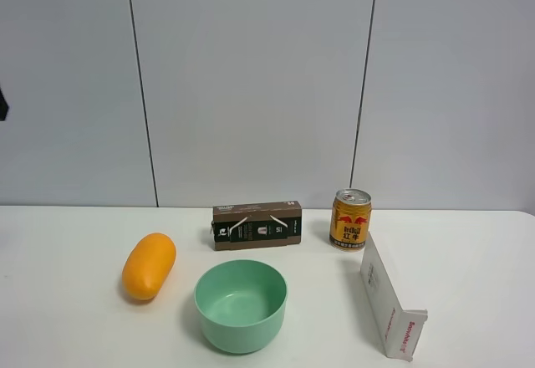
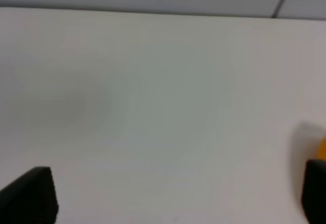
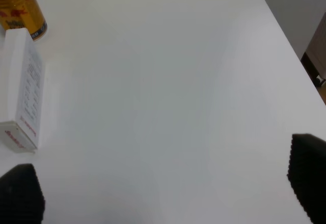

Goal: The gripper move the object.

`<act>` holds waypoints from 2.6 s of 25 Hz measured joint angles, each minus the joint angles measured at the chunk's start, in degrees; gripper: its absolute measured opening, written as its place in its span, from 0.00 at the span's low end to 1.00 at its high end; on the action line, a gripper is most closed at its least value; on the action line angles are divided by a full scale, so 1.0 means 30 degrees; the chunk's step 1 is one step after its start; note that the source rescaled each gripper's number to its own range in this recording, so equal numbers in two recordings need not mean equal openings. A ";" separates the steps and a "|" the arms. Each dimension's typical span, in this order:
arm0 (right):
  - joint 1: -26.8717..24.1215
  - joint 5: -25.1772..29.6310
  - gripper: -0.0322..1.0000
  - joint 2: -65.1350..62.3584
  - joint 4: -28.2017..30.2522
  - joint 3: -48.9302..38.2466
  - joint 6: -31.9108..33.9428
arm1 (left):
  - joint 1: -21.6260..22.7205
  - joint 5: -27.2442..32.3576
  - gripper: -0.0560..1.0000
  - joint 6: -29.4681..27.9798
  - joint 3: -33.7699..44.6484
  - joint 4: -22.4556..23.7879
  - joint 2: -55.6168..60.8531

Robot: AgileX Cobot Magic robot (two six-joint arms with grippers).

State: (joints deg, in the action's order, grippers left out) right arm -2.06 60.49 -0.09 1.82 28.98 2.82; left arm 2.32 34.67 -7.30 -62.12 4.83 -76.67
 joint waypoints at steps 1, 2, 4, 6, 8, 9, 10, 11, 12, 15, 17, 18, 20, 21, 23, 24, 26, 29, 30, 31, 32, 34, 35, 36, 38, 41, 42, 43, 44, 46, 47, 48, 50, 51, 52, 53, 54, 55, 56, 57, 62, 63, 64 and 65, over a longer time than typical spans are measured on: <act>0.0000 0.0000 1.00 0.0000 0.0000 0.0000 0.0000 | 0.0391 0.0000 0.99 0.0025 0.0436 0.0000 0.0543; 0.0000 0.0000 1.00 0.0000 0.0000 0.0000 0.0000 | 0.0732 0.0000 0.99 0.0041 0.0862 0.0000 0.1239; 0.0000 0.0000 1.00 0.0000 0.0000 0.0000 0.0000 | 0.1173 0.0160 0.99 0.0061 0.2039 -0.0257 0.2799; 0.0000 0.0000 1.00 0.0000 0.0000 0.0000 0.0000 | 0.1310 0.0495 0.99 0.0082 0.3251 -0.0696 0.4408; 0.0000 0.0000 1.00 0.0000 0.0000 0.0000 0.0000 | 0.1310 0.0870 0.99 0.0082 0.4592 -0.0989 0.6227; 0.0000 0.0000 1.00 0.0000 0.0000 0.0000 0.0000 | 0.1310 0.0969 0.99 0.0082 0.5131 -0.1011 0.7305; 0.0000 0.0000 1.00 0.0000 0.0000 0.0000 0.0000 | 0.1310 0.1089 0.99 0.0082 0.5756 -0.1036 0.8408; 0.0000 0.0000 1.00 0.0000 0.0000 0.0000 0.0000 | 0.1310 0.1326 0.99 0.0062 0.6343 -0.1080 0.9551; 0.0000 0.0000 1.00 0.0000 0.0000 0.0000 0.0000 | 0.1310 0.1609 0.99 -0.0052 0.6793 -0.1172 1.0531; 0.0000 0.0000 1.00 0.0000 0.0000 0.0000 0.0000 | 0.1310 0.3164 0.99 -0.0461 0.8004 -0.1260 1.3867; 0.0000 0.0000 1.00 0.0000 0.0000 0.0000 0.0000 | 0.1310 0.4652 0.99 -0.0492 0.8484 -0.1260 1.6135; 0.0000 0.0000 1.00 0.0000 0.0000 0.0000 0.0000 | 0.1310 0.5557 0.99 -0.0492 0.8651 -0.1260 1.7178; 0.0000 0.0000 1.00 0.0000 0.0000 0.0000 0.0000 | 0.1310 0.7043 0.99 -0.0504 0.8788 -0.1183 1.8938; 0.0000 0.0000 1.00 0.0000 0.0000 0.0000 0.0000 | 0.1310 0.7622 0.99 -0.0504 0.8811 -0.1109 1.9837; 0.0000 0.0000 1.00 0.0000 0.0000 0.0000 0.0000 | 0.1310 0.8253 0.99 -0.0504 0.8811 -0.0737 2.1338; 0.0000 0.0000 1.00 0.0000 0.0000 0.0000 0.0000 | 0.1310 0.8386 0.99 -0.0504 0.8811 -0.0605 2.2066; 0.0000 0.0000 1.00 0.0000 0.0000 0.0000 0.0000 | 0.1310 0.8589 0.99 -0.0485 0.8811 -0.0467 2.3238; 0.0000 0.0000 1.00 0.0000 0.0000 0.0000 0.0000 | 0.1310 0.8724 0.99 -0.0485 0.8811 -0.0388 2.4742; 0.0000 0.0000 1.00 0.0000 0.0000 0.0000 0.0000 | 0.1310 0.8724 0.99 -0.0485 0.8811 -0.0357 2.5064; 0.0000 0.0000 1.00 0.0000 0.0000 0.0000 0.0000 | 0.1310 0.8724 0.99 -0.0485 0.8811 -0.0322 2.5372; 0.0000 0.0000 1.00 0.0000 0.0000 0.0000 0.0000 | 0.1310 0.8737 0.99 -0.0485 0.8811 -0.0321 2.5556; 0.0000 0.0000 1.00 0.0000 0.0000 0.0000 0.0000 | 0.1310 0.8717 0.99 -0.0502 0.8854 -0.0321 2.5655; 0.0000 0.0000 1.00 0.0000 0.0000 0.0000 0.0000 | 0.1310 0.8717 0.99 -0.0502 0.9003 -0.0321 2.5672; 0.0000 0.0000 1.00 0.0000 0.0000 0.0000 0.0000 | 0.1310 0.8736 0.99 -0.0485 0.9221 -0.0321 2.5672; 0.0000 0.0000 1.00 0.0000 0.0000 0.0000 0.0000 | 0.1310 0.8766 0.99 -0.0487 0.9886 -0.0466 2.5672; 0.0000 0.0000 1.00 0.0000 0.0000 0.0000 0.0000 | 0.1310 0.8778 0.99 -0.0330 1.0935 -0.1225 2.5672; 0.0000 0.0000 1.00 0.0000 0.0000 0.0000 0.0000 | 0.1310 0.8737 1.00 -0.0199 1.1010 -0.1364 2.5672; 0.0000 0.0000 1.00 0.0000 0.0000 0.0000 0.0000 | 0.1310 0.8689 1.00 -0.0113 1.1010 -0.1482 2.5672; 0.0000 0.0000 1.00 0.0000 0.0000 0.0000 0.0000 | 0.1310 0.8641 1.00 -0.0044 1.1010 -0.1610 2.5672; 0.0000 0.0000 1.00 0.0000 0.0000 0.0000 0.0000 | 0.1310 0.8641 1.00 0.0015 1.1024 -0.1610 2.5672; 0.0000 0.0000 1.00 0.0000 0.0000 0.0000 0.0000 | 0.1310 0.8641 1.00 0.0015 1.1024 -0.1610 2.5672; 0.0000 0.0000 1.00 0.0000 0.0000 0.0000 0.0000 | 0.1310 0.8641 1.00 0.0015 1.1024 -0.1610 2.5672; 0.0000 0.0000 1.00 0.0000 0.0000 0.0000 0.0000 | 0.1310 0.8641 1.00 0.0015 1.1024 -0.1610 2.5672; 0.0000 0.0000 1.00 0.0000 0.0000 0.0000 0.0000 | 0.1310 0.8641 1.00 0.0015 1.1024 -0.1610 2.5672; 0.0000 0.0000 1.00 0.0000 0.0000 0.0000 0.0000 | 0.1310 0.8641 1.00 0.0089 1.1024 -0.1610 2.5672; 0.0000 0.0000 1.00 0.0000 0.0000 0.0000 0.0000 | 0.1310 0.8641 1.00 0.0322 1.1024 -0.1610 2.5672; 0.0000 0.0000 1.00 0.0000 0.0000 0.0000 0.0000 | 0.1310 0.8641 1.00 0.0956 1.1024 -0.1610 2.5672; 0.0000 0.0000 1.00 0.0000 0.0000 0.0000 0.0000 | 0.1310 0.8641 1.00 0.1754 1.1024 -0.1482 2.5672; 0.0000 0.0000 1.00 0.0000 0.0000 0.0000 0.0000 | 0.1310 0.8641 1.00 0.2433 1.1024 -0.1610 2.5672; 0.0000 0.0000 1.00 0.0000 0.0000 0.0000 0.0000 | 0.1310 0.8641 1.00 0.2816 1.1024 -0.1610 2.5672; 0.0000 0.0000 1.00 0.0000 0.0000 0.0000 0.0000 | 0.1310 0.8641 1.00 0.3488 1.1024 -0.1728 2.5672; 0.0000 0.0000 1.00 0.0000 0.0000 0.0000 0.0000 | 0.1310 0.8641 1.00 0.3507 1.1024 -0.1749 2.5672; 0.0000 0.0000 1.00 0.0000 0.0000 0.0000 0.0000 | 0.1310 0.8641 1.00 0.3514 1.1024 -0.1749 2.5672; 0.0000 0.0000 1.00 0.0000 0.0000 0.0000 0.0000 | 0.1310 0.8641 1.00 0.3514 1.1024 -0.1749 2.5672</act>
State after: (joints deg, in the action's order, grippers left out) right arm -2.06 60.49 -0.09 1.82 28.98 2.82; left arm 6.25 60.60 3.24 -29.05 -0.42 0.35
